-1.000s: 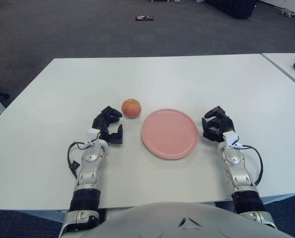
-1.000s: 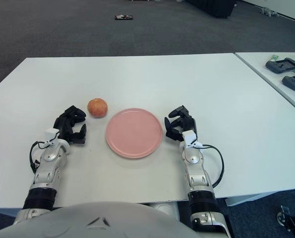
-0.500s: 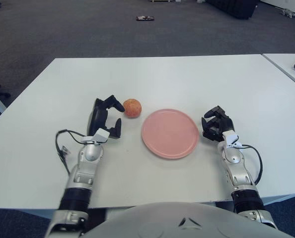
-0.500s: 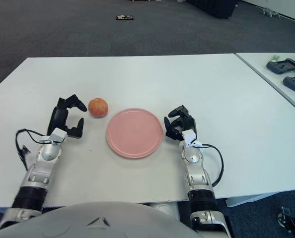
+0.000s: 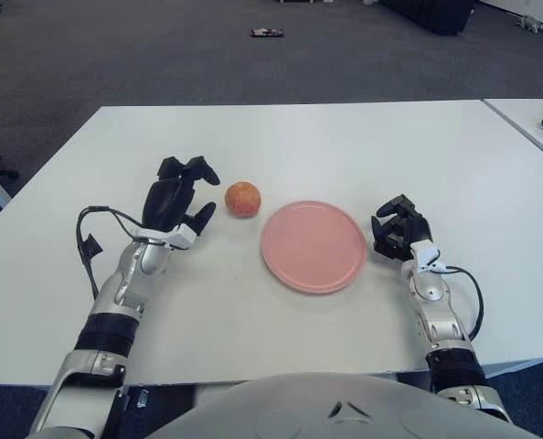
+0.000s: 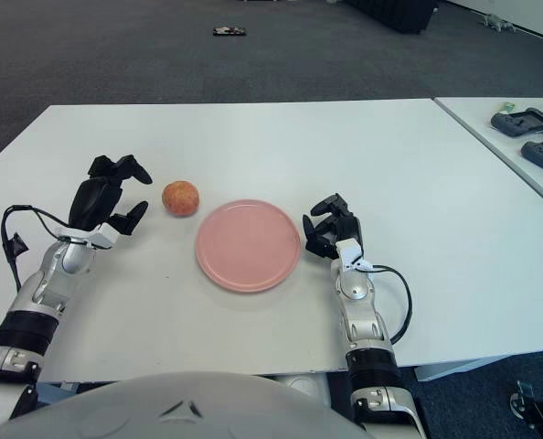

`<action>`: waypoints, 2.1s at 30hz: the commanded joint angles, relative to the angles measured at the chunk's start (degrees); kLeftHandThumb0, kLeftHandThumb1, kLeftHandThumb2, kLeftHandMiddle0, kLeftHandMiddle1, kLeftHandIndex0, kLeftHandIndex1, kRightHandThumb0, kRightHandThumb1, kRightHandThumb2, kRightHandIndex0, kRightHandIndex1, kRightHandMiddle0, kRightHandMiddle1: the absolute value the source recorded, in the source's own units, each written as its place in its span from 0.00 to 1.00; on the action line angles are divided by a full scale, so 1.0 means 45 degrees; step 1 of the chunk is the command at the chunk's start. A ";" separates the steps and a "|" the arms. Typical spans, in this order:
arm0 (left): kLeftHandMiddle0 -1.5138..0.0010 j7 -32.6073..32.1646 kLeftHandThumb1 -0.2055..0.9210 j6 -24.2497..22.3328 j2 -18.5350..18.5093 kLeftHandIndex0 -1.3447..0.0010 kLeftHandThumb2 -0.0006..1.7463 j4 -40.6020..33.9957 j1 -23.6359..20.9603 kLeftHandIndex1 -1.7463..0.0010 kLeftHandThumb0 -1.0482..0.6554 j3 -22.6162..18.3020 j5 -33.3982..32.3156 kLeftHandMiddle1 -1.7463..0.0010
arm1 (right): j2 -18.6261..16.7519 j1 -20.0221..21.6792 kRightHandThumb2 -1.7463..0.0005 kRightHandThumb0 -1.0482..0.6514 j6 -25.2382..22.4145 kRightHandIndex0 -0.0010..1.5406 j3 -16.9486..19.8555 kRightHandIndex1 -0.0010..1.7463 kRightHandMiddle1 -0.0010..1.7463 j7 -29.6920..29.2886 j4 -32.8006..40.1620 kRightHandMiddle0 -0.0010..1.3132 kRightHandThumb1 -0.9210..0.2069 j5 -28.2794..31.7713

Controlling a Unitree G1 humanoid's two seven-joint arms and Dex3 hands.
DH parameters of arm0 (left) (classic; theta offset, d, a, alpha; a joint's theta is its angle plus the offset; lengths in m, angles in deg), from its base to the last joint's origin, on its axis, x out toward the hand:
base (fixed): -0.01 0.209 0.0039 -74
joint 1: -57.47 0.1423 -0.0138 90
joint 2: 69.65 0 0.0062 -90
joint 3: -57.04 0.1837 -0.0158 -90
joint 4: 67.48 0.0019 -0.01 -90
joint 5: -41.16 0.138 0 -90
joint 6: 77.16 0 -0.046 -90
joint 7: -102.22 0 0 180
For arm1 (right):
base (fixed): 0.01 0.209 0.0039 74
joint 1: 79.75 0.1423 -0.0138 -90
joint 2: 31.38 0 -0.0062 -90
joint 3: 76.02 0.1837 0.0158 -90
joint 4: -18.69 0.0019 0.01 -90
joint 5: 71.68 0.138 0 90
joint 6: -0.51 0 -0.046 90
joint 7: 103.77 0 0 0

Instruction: Put the apple into the plate.

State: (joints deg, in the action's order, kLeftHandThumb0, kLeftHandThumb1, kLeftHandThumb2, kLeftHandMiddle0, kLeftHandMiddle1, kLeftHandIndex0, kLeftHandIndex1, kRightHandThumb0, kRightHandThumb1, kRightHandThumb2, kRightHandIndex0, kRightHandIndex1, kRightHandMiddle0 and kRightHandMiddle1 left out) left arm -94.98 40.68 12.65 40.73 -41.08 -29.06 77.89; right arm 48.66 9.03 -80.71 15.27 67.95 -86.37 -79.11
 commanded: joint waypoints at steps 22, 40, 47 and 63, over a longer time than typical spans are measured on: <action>1.00 0.1079 0.67 0.0095 -0.1380 1.00 0.42 0.2170 -0.2826 1.00 0.00 0.2105 0.1099 1.00 | 0.0052 -0.0345 0.45 0.38 -0.0210 0.41 -0.0045 0.97 1.00 0.0168 -0.0762 0.30 0.28 -0.0078; 1.00 0.3504 0.71 -0.0132 -0.1173 1.00 0.38 0.3346 -0.4049 1.00 0.00 0.3083 0.0470 1.00 | 0.0062 -0.0560 0.44 0.38 -0.0184 0.41 -0.0121 0.96 1.00 0.0219 -0.0415 0.30 0.29 -0.0120; 1.00 0.3428 0.69 -0.0035 -0.0801 1.00 0.38 0.4855 -0.4852 1.00 0.00 0.3822 0.0836 1.00 | 0.0088 -0.0589 0.42 0.38 -0.0168 0.42 -0.0133 0.97 1.00 0.0192 -0.0473 0.32 0.31 -0.0159; 1.00 0.2691 0.70 0.0105 -0.0150 1.00 0.39 0.7489 -0.6177 1.00 0.00 0.5331 0.1709 1.00 | 0.0098 -0.0784 0.39 0.37 0.0013 0.44 -0.0182 0.94 1.00 0.0223 -0.0259 0.34 0.35 -0.0136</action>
State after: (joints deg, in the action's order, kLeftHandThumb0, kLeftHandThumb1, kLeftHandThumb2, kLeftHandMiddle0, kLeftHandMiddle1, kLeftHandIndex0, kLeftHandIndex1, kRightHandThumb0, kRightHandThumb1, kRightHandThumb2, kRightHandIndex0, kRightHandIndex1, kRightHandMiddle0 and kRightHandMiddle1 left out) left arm -81.65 41.00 11.65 72.37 -66.44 -6.35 84.50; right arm 48.85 7.63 -78.32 14.78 67.96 -85.75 -79.18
